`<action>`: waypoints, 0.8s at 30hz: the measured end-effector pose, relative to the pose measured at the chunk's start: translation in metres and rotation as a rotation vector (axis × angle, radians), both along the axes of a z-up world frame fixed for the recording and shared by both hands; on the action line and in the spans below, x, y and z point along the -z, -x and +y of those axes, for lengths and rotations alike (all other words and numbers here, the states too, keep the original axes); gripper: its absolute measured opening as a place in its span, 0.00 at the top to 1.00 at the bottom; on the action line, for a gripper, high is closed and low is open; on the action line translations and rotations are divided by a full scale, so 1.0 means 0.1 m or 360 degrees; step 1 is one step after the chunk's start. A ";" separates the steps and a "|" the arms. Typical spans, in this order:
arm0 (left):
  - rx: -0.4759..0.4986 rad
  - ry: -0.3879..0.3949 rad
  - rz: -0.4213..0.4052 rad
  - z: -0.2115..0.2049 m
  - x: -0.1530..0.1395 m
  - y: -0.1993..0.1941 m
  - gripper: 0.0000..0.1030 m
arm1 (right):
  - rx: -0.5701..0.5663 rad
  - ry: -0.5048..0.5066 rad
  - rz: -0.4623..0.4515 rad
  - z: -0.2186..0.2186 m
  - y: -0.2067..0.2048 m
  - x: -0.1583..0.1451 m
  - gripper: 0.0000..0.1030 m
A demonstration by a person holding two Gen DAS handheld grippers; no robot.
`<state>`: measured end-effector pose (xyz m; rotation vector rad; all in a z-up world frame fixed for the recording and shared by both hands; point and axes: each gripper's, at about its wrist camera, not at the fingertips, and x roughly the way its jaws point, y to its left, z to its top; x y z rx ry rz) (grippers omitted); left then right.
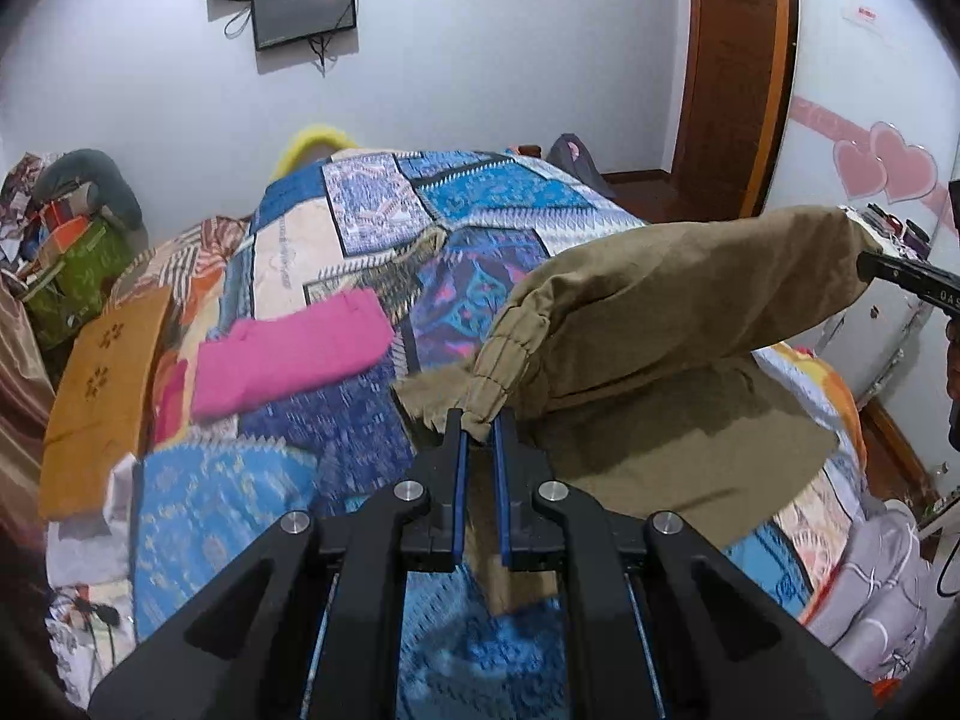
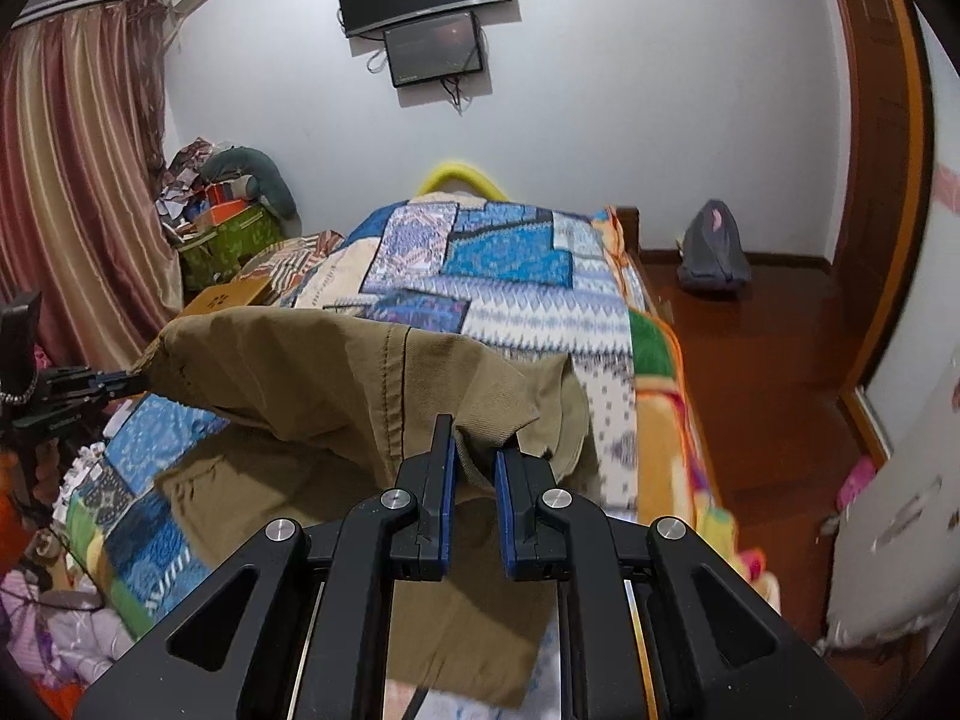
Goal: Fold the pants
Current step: 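Grasp the waistband with the left gripper while the right gripper grasps the hem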
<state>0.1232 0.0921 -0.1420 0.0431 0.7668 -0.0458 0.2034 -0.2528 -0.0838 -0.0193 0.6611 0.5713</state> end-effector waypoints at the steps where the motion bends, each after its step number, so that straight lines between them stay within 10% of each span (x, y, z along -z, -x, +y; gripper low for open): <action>1: 0.0001 0.0008 0.0010 -0.01 0.04 0.03 0.93 | 0.0007 0.0004 0.0007 -0.02 0.04 0.04 0.90; 24: -0.0092 0.0092 0.0262 0.15 0.54 0.43 0.93 | 0.0187 0.0124 0.0303 -0.34 0.58 0.83 0.81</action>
